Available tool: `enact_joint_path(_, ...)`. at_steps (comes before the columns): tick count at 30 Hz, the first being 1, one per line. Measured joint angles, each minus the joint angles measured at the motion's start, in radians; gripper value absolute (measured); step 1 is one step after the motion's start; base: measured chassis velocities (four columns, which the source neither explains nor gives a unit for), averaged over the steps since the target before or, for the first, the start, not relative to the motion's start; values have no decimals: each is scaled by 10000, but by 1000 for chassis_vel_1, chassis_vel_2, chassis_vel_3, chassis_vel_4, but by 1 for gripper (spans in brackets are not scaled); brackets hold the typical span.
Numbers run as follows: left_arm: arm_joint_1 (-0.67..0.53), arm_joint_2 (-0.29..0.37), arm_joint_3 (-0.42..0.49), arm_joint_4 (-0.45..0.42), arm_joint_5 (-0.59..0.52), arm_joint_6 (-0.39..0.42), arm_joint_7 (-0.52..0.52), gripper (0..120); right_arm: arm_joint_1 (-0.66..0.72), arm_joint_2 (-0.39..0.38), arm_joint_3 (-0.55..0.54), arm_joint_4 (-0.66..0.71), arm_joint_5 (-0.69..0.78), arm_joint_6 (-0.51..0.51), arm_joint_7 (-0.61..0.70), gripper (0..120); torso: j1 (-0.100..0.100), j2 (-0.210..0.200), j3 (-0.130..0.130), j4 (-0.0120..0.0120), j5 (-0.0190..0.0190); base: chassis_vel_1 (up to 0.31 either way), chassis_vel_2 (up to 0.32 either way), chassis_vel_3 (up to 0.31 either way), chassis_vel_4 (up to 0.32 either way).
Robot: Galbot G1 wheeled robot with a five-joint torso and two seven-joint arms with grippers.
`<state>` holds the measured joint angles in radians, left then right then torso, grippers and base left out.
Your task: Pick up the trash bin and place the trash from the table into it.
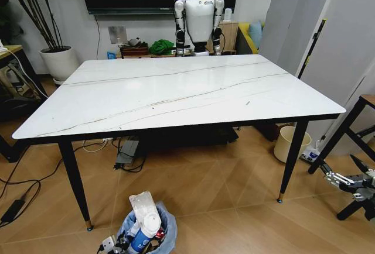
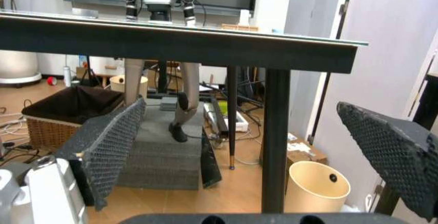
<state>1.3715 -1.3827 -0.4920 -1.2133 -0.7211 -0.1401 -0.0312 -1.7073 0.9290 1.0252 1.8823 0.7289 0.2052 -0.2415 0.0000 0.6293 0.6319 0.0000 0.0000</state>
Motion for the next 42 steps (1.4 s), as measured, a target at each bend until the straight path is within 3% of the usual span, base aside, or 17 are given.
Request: enact_joint_path(42,-222,-272,-161,440,368,-47,24,0,0,0,0,0,0,0,0,100,0,1,0,0,0,0,0,0,0)
